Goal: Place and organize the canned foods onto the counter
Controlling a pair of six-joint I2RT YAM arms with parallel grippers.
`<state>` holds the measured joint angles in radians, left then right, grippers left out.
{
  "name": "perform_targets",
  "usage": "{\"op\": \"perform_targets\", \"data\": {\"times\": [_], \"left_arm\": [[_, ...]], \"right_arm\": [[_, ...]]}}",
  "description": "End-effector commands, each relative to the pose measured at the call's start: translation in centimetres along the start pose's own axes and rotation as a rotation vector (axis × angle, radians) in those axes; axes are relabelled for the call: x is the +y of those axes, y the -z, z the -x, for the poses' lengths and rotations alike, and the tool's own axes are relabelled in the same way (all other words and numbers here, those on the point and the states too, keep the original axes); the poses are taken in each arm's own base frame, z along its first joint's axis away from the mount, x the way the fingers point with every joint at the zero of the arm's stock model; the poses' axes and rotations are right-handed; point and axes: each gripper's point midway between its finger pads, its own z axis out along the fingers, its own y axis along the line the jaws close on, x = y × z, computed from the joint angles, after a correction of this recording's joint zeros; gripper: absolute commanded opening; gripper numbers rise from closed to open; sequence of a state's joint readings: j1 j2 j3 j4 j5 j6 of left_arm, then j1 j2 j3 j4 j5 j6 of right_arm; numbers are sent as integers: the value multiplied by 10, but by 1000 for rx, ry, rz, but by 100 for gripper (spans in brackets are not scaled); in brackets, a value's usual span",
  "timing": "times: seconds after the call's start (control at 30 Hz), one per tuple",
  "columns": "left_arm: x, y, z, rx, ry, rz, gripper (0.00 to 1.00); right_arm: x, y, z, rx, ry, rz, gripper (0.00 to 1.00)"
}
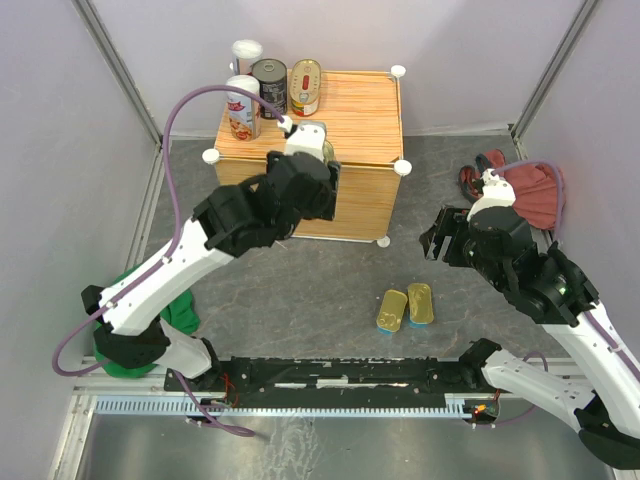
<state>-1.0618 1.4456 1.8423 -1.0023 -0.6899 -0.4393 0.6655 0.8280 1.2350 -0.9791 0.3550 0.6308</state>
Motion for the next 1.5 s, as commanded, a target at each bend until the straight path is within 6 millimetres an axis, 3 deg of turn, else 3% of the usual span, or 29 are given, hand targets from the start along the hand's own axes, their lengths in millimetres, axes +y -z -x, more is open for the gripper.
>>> {"op": "perform_targets", "data": {"times": [0.0, 0.33, 0.63, 0.9, 1.47], "left_arm": [[22, -4, 39, -36, -4, 14, 3], [47, -52, 59, 36, -12, 73, 3], [66, -79, 71, 40, 19, 118, 3], [79, -90, 77, 39, 19, 124, 3], [82, -113, 72, 78, -12, 113, 5]], "right_arm": [[13, 11, 25, -74, -27, 58, 79], [20, 15, 33, -87, -29, 89, 79], [22, 15, 32, -84, -28, 102, 79], [24, 12, 30, -74, -26, 108, 79], [25, 6, 27, -68, -32, 103, 79]]}}
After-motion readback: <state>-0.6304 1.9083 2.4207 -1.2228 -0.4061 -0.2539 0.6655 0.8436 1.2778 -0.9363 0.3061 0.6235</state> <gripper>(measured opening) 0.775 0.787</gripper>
